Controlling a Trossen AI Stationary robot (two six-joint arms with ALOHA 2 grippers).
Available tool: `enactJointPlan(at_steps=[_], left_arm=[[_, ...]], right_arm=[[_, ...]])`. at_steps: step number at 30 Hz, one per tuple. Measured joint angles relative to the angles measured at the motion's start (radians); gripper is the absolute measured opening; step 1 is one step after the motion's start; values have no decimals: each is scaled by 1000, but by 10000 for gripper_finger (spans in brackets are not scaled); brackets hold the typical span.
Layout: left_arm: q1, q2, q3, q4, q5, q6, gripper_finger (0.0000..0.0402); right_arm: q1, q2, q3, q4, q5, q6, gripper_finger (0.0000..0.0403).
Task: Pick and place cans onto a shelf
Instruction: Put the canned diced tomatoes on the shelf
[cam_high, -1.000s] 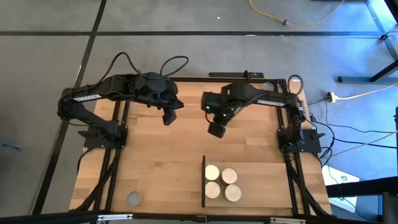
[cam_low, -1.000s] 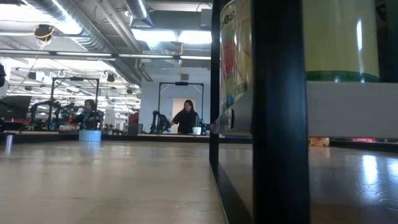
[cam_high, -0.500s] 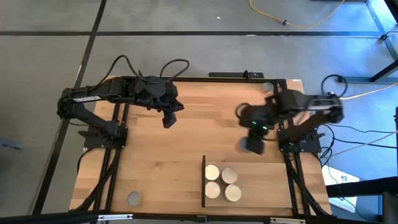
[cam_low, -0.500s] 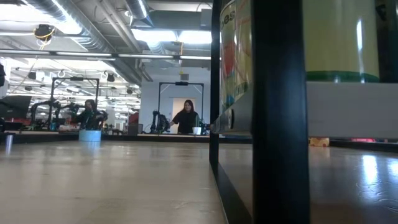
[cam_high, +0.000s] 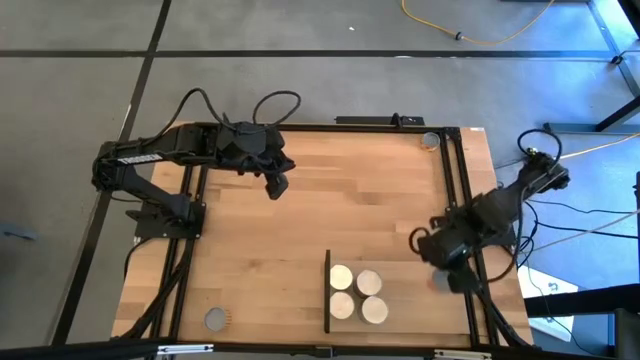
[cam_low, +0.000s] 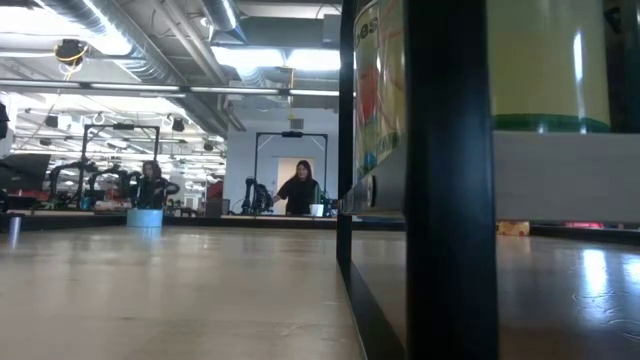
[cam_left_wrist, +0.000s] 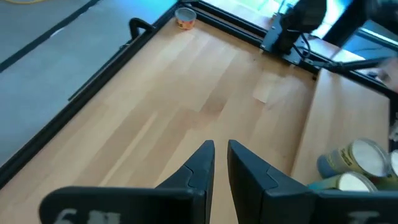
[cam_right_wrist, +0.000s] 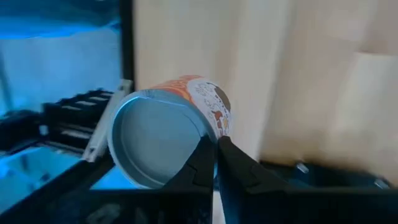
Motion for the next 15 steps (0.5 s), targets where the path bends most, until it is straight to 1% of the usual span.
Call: enactJointPlan(at_steps=[4,7,11,15], left_arm=[[0,0,0,-1,-10,-5,39],[0,0,0,-1,-8,-5,39],[0,0,0,-3,-1,-5,39],[0,0,0,-3,1,-1,39]], right_arm=[[32,2,-84,184,-70,11,6],[44,28,-124,312,-74,36,6],[44,90,-160,420,-52,62,6],[44,158,-166,453,-47,57,6]])
